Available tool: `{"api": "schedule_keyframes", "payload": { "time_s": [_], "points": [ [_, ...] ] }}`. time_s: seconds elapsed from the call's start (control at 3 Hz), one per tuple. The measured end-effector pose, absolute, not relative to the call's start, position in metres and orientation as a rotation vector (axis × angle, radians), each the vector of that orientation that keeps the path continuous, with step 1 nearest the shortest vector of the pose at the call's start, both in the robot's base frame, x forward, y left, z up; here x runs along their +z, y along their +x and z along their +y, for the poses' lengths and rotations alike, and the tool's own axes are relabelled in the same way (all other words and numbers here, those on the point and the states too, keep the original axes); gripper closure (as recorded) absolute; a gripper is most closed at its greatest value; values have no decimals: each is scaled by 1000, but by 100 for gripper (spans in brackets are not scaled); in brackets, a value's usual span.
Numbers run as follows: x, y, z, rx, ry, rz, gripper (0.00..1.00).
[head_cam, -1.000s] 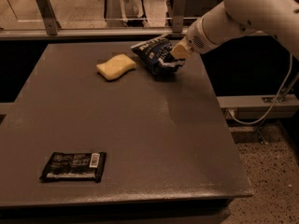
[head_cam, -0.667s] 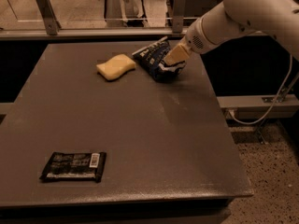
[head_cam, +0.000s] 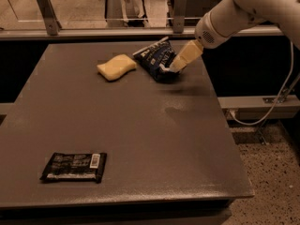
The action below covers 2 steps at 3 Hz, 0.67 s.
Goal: Move blue chip bag near sponge
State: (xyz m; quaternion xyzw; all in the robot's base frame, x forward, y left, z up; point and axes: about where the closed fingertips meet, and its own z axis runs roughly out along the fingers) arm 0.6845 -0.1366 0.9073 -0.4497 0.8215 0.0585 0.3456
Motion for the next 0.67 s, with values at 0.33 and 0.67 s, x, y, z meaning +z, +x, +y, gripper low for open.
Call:
{"api": "schedule_keyframes", "payload": {
  "time_s": [0.33, 0.67],
  "points": [
    [924, 686, -187, 86, -1204, 2205, 0],
    [923, 687, -185, 87, -1205, 2204, 0]
  ]
}}
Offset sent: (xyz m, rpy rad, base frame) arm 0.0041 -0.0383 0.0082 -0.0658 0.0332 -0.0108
